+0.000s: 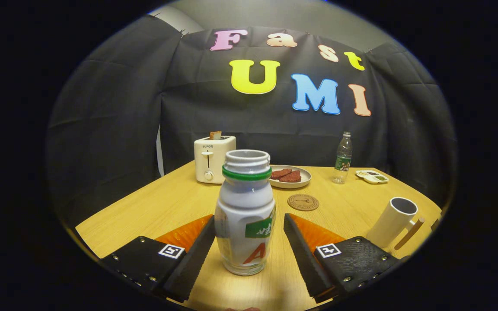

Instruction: Take the bottle from table, then pour the juice into the cup, finally place the bottle on the coaster

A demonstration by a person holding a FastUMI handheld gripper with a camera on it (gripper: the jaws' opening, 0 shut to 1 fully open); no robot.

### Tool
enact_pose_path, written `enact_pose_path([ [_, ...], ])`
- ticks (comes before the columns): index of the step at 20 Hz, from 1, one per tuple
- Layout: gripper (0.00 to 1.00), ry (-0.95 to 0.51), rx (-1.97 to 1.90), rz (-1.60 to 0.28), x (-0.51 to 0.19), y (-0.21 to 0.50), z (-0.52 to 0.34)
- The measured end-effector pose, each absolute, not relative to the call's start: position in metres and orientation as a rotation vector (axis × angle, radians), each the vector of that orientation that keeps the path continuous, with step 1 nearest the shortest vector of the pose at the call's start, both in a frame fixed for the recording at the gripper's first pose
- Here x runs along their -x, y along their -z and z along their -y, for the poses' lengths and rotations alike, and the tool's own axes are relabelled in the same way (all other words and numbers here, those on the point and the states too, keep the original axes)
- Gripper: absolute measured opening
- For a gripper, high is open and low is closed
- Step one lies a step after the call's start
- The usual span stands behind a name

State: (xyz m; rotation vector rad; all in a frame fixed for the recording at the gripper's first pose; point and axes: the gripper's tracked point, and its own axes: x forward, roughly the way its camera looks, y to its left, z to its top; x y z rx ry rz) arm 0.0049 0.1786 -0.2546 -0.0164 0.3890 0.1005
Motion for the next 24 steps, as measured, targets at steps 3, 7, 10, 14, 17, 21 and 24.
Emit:
enact_pose_path([
  [3,0.95,-0.109,0.007,-0.417,-0.005,0.264,-0.182],
  [7,0.95,-0.122,0.015,-0.453,-0.003,0.275,-0.186],
  [10,0.95,-0.116,0.022,-0.467,-0.003,0.283,-0.184],
  [14,0.92,-0.112,0.008,-0.502,-0.001,0.294,-0.183],
  [17,0.79,-0.118,-0.001,-0.497,-0.003,0.294,-0.185],
  [21,0.78,-0.112,0.008,-0.528,-0.001,0.294,-0.186],
  [24,0.75,-0.104,0.009,-0.549,-0.001,0.289,-0.184],
])
